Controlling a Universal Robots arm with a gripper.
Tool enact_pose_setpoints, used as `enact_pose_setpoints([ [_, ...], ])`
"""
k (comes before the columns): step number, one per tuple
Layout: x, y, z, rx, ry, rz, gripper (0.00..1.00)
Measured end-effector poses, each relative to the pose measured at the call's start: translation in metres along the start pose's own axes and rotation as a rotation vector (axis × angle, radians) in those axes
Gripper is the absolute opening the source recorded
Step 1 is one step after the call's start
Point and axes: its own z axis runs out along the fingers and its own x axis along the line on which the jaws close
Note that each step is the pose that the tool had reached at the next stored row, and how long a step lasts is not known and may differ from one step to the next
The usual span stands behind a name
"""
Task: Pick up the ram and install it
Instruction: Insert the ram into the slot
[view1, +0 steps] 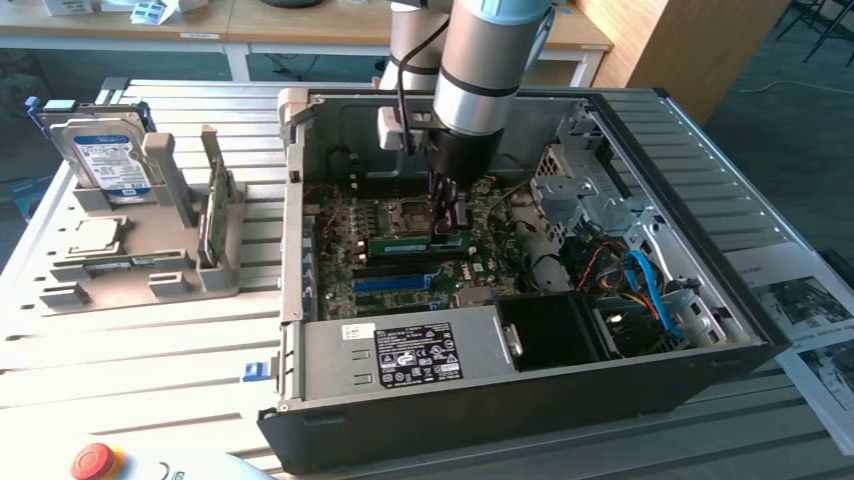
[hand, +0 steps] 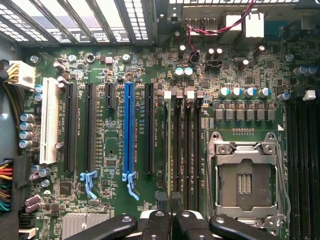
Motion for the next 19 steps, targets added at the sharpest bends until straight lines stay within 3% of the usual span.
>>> enact_pose_setpoints([
  [2,-0.0001,0.0004,0.0002,0.0028,-0.0004,0.000,0.12],
  [12,-0.0001,0.0010,0.0021,0.0047,0.0000,0.000,0.12],
  [14,-0.0003,0.0021,0.0055,0.0111,-0.0005,0.000,0.12],
  [19,-0.0003,0.0024,0.0064,0.0123,-0.0006,0.001,0.12],
])
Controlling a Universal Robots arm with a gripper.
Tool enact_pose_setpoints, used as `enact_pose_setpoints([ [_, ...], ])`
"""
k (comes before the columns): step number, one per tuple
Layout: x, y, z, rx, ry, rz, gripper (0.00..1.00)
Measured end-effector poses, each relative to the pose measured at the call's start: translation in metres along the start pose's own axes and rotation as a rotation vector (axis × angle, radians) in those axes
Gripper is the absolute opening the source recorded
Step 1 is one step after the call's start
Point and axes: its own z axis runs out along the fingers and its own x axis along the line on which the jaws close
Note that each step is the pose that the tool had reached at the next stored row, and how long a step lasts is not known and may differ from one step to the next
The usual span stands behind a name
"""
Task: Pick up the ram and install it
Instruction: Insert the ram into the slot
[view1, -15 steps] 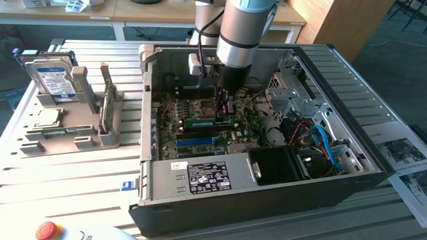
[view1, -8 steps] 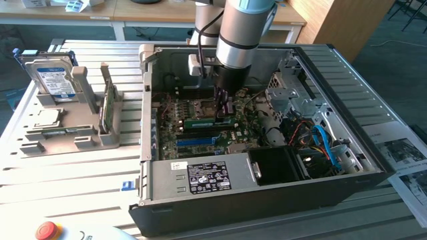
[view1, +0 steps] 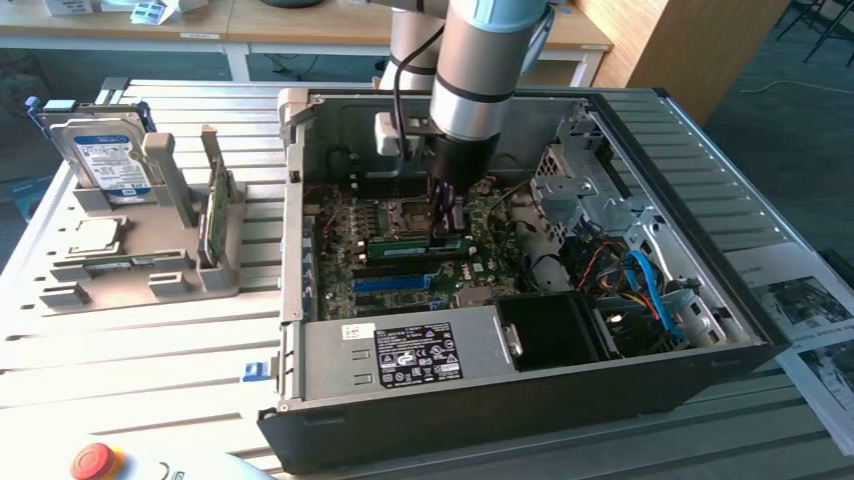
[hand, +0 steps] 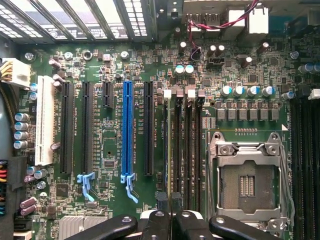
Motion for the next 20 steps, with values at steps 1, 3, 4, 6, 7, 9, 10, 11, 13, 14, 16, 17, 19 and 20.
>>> enact_pose_setpoints([
  [1,0.0000,0.0000,0.0002,0.0002,0.0001,0.000,0.12],
  [3,0.0000,0.0002,0.0005,0.0005,0.0001,0.000,0.12],
  [4,0.0000,0.0002,0.0006,0.0007,0.0001,0.000,0.12],
  [6,-0.0001,0.0003,0.0010,0.0010,0.0000,0.000,0.12],
  [7,-0.0001,0.0003,0.0011,0.0011,0.0001,0.000,0.12],
  [9,-0.0001,0.0003,0.0012,0.0012,0.0001,0.000,0.12],
  [10,-0.0001,0.0003,0.0012,0.0012,0.0001,0.000,0.12],
  [11,-0.0001,0.0003,0.0012,0.0012,0.0000,0.000,0.12],
  [13,-0.0001,0.0003,0.0012,0.0012,0.0000,0.000,0.12],
  [14,-0.0001,0.0003,0.0012,0.0012,0.0001,0.000,0.12],
  [16,-0.0001,0.0003,0.0012,0.0012,0.0000,0.000,0.12],
  [17,-0.0001,0.0003,0.0012,0.0012,0.0001,0.000,0.12],
  [19,-0.0001,0.0003,0.0012,0.0012,0.0000,0.000,0.12],
  [20,-0.0001,0.0004,0.0012,0.0011,0.0000,0.000,0.12],
])
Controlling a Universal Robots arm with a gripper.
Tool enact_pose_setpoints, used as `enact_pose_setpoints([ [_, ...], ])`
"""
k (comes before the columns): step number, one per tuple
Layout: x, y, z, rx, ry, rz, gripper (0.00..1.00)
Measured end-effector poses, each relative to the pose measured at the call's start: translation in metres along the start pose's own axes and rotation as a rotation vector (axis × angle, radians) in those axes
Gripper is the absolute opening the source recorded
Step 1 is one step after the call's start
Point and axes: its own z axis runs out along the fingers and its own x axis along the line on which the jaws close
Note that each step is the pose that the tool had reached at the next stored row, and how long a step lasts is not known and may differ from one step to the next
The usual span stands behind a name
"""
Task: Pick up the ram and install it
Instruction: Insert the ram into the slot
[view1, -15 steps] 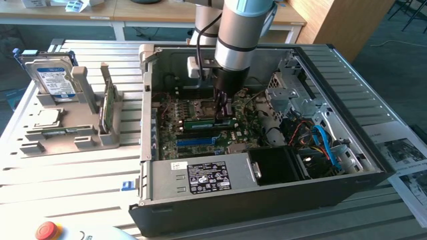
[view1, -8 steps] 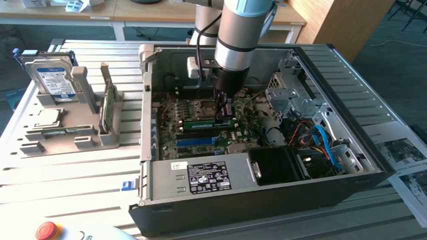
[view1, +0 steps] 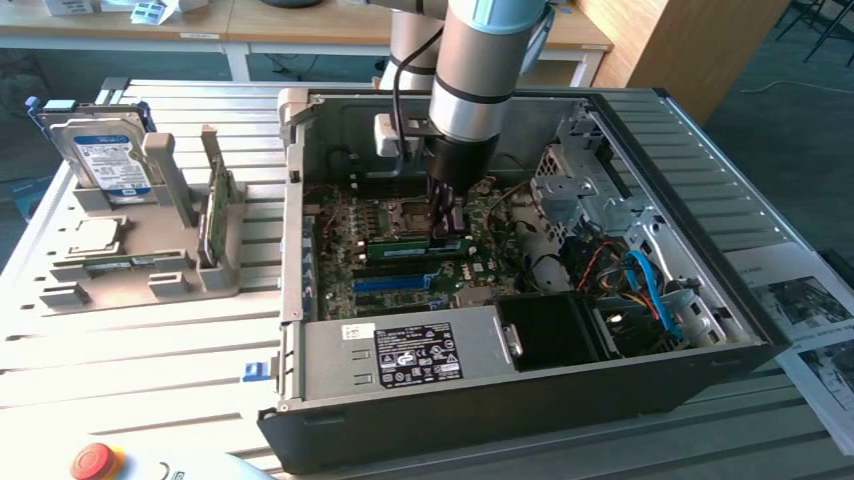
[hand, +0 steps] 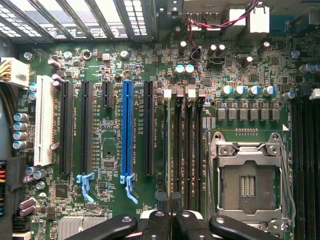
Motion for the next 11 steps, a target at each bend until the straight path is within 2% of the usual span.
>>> enact_pose_setpoints([
  [1,0.0000,0.0000,0.0000,-0.0001,-0.0001,0.000,0.13],
  [2,0.0000,0.0000,0.0000,0.0000,0.0001,0.000,0.18],
  [4,0.0000,0.0000,0.0000,0.0000,-0.0001,0.000,0.18],
  [5,0.0000,0.0000,0.0000,0.0001,0.0000,0.000,0.25],
  [11,0.0000,0.0000,0.0000,0.0000,-0.0001,0.000,0.25],
])
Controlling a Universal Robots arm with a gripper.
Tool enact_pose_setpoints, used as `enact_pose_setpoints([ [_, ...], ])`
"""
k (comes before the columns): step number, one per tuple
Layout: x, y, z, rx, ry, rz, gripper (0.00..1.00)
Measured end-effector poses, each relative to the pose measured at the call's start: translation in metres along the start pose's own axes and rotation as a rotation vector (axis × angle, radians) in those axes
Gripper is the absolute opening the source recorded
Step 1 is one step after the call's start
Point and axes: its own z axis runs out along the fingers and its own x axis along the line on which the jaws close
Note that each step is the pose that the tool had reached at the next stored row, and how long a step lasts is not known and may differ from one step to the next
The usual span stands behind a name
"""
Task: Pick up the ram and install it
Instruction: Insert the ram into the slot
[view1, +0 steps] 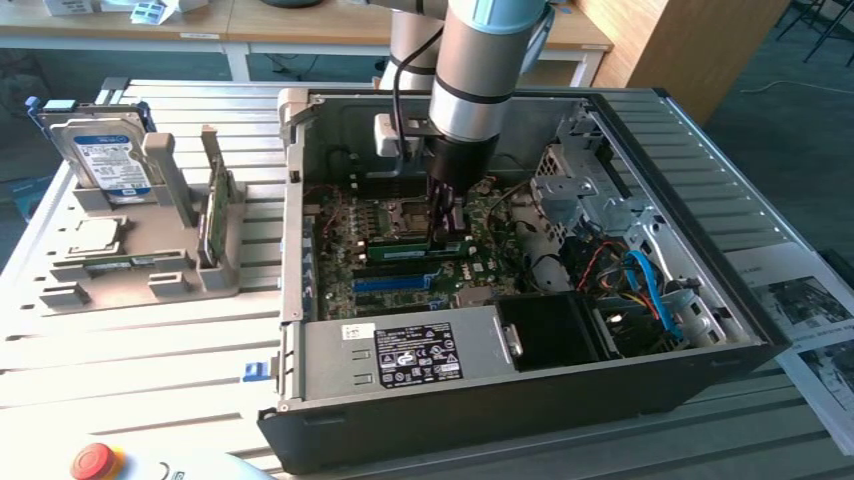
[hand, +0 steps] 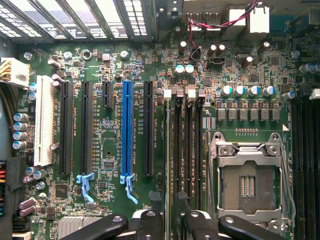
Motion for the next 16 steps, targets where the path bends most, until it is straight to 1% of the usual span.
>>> enact_pose_setpoints([
  [11,0.0000,0.0000,-0.0001,0.0001,-0.0002,0.000,0.25],
  [16,0.0002,0.0003,-0.0054,0.0000,0.0001,0.000,0.25],
])
